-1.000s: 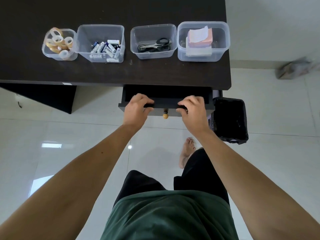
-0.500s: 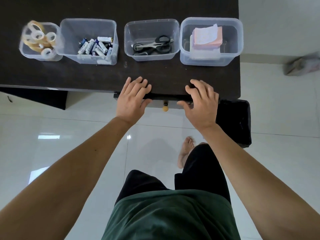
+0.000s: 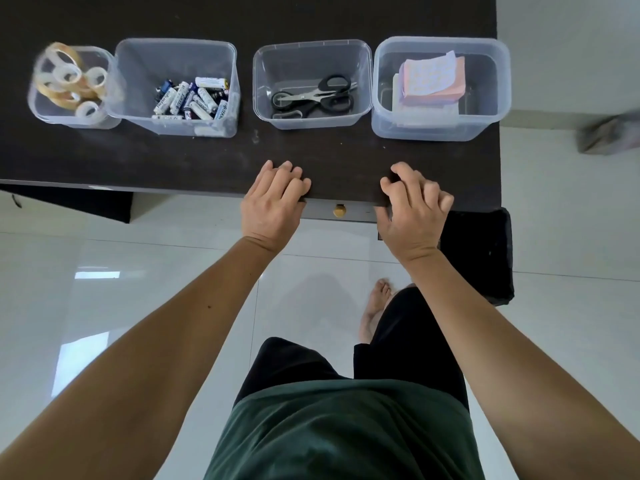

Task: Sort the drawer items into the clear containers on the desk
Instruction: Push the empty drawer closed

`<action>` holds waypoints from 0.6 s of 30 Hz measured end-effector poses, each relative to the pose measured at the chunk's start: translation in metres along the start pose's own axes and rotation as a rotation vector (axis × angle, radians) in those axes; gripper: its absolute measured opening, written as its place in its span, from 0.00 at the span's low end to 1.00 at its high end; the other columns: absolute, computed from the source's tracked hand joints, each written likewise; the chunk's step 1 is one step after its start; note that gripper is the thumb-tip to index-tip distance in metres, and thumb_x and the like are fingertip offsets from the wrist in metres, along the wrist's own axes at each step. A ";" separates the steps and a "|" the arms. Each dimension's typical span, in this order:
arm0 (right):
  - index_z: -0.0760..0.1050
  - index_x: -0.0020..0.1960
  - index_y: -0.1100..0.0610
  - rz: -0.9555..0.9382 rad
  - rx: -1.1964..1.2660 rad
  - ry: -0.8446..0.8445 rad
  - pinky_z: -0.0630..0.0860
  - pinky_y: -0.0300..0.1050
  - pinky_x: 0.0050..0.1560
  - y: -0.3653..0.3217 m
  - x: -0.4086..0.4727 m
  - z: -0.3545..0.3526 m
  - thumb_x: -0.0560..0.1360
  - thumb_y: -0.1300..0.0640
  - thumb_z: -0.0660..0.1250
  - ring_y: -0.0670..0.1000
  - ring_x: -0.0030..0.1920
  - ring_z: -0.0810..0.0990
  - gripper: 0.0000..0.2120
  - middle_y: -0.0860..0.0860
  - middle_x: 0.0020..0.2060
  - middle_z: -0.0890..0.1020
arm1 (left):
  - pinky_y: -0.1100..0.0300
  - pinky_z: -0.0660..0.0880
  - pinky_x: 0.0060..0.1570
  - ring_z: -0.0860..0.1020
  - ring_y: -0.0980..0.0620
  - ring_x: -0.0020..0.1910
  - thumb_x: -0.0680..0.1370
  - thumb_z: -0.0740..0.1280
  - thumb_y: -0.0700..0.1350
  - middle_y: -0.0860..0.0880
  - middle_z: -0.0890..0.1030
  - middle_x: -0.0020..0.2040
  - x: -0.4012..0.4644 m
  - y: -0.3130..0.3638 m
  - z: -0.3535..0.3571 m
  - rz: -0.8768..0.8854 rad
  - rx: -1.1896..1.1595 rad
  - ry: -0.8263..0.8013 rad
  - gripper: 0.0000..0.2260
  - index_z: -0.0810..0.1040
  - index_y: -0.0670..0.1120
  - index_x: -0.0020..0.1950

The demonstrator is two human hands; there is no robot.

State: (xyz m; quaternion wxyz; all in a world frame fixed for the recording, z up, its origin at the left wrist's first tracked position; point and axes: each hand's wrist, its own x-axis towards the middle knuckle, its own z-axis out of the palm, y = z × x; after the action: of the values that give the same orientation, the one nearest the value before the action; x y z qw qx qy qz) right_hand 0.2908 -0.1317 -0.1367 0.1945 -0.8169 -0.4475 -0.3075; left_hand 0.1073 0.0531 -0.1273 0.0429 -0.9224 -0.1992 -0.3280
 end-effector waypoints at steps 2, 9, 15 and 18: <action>0.77 0.42 0.52 0.027 -0.048 0.069 0.64 0.51 0.45 -0.005 0.002 0.003 0.83 0.57 0.66 0.53 0.45 0.74 0.10 0.47 0.58 0.86 | 0.44 0.80 0.64 0.85 0.40 0.50 0.81 0.71 0.38 0.42 0.86 0.47 0.004 0.004 0.002 -0.039 0.032 0.036 0.05 0.84 0.39 0.47; 0.77 0.48 0.52 0.075 -0.077 -0.177 0.64 0.51 0.47 -0.016 0.008 -0.013 0.71 0.62 0.71 0.56 0.46 0.75 0.09 0.48 0.60 0.83 | 0.45 0.82 0.56 0.75 0.40 0.39 0.78 0.67 0.31 0.42 0.78 0.41 0.016 0.025 -0.009 -0.158 0.088 -0.054 0.05 0.77 0.40 0.46; 0.76 0.69 0.54 0.052 0.026 -0.551 0.74 0.58 0.60 -0.011 0.012 -0.053 0.77 0.50 0.75 0.61 0.67 0.76 0.23 0.54 0.72 0.77 | 0.49 0.78 0.59 0.76 0.39 0.59 0.71 0.78 0.36 0.43 0.79 0.60 0.014 0.035 -0.042 -0.236 -0.036 -0.450 0.20 0.78 0.41 0.61; 0.71 0.77 0.54 0.065 0.110 -0.715 0.72 0.60 0.67 -0.004 0.022 -0.070 0.79 0.50 0.73 0.61 0.74 0.71 0.28 0.53 0.79 0.71 | 0.51 0.66 0.76 0.66 0.41 0.78 0.78 0.74 0.39 0.44 0.69 0.78 0.018 0.039 -0.066 -0.297 -0.130 -0.657 0.28 0.70 0.43 0.77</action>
State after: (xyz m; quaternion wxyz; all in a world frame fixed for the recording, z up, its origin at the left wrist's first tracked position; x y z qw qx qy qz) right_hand 0.2731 -0.1575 -0.0705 0.0790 -0.8750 -0.4768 0.0285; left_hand 0.0964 0.0095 -0.0630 -0.1304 -0.9403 -0.3130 -0.0289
